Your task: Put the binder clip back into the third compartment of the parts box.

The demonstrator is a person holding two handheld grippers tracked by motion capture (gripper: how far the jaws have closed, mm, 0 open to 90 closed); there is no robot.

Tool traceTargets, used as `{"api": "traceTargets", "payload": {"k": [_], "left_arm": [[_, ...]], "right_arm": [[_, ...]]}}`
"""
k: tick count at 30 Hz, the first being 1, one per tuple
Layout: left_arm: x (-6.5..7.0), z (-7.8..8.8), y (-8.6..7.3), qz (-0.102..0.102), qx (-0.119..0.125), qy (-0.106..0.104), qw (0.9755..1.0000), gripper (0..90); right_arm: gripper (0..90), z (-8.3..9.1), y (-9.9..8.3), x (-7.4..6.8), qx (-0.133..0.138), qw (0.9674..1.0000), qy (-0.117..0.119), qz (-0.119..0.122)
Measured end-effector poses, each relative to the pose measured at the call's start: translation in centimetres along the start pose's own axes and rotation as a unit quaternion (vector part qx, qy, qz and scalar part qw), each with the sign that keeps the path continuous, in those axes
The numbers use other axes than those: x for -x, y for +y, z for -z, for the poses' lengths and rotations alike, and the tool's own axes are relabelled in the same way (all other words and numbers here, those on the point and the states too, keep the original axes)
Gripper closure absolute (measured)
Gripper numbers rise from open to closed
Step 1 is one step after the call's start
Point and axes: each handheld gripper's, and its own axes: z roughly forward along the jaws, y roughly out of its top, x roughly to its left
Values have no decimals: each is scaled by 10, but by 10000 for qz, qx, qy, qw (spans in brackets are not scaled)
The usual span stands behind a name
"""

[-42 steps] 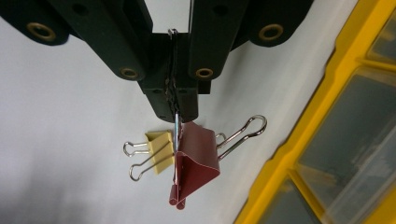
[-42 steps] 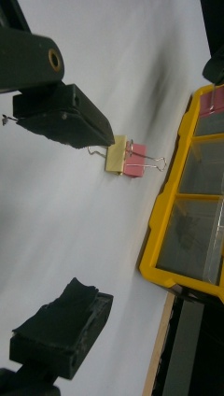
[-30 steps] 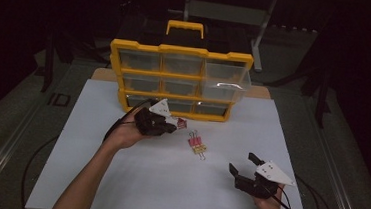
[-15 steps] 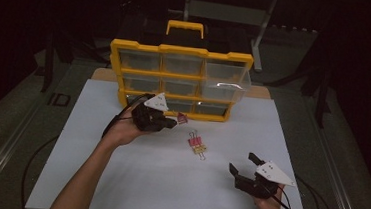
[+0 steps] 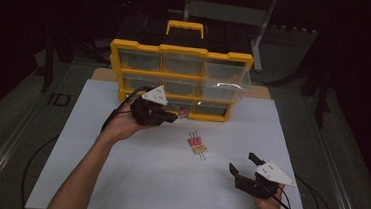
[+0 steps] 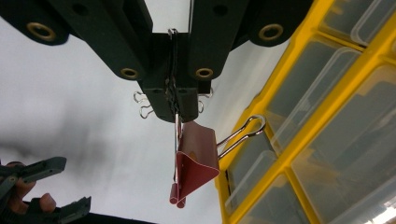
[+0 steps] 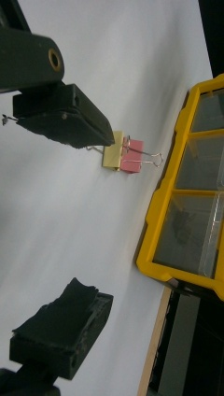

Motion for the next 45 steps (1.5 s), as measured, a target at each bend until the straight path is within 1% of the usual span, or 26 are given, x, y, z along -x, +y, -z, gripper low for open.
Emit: {"api": "traceTargets", "payload": {"k": [6,13,17,20,23,45], "left_arm": [[-3,6,4,21,50,30,10000,894],[-6,13,11,-16,115,34,9999,894],[-8,16,13,9,176,39,9998,894],[-9,18,16,-21,179,55,9998,894],[-10,20,18,-4,224,54,9997,894],[-20,38,35,-12,360,185,9992,894]], "right_arm": [[193,0,0,0,1,10000,4,-5],[193,0,0,0,-13,10000,8,-2],[193,0,0,0,-13,10000,9,0],[193,0,0,0,-12,10000,10,0],[193,0,0,0,-12,10000,13,0],[193,1,0,0,17,10000,-7,-13]]}}
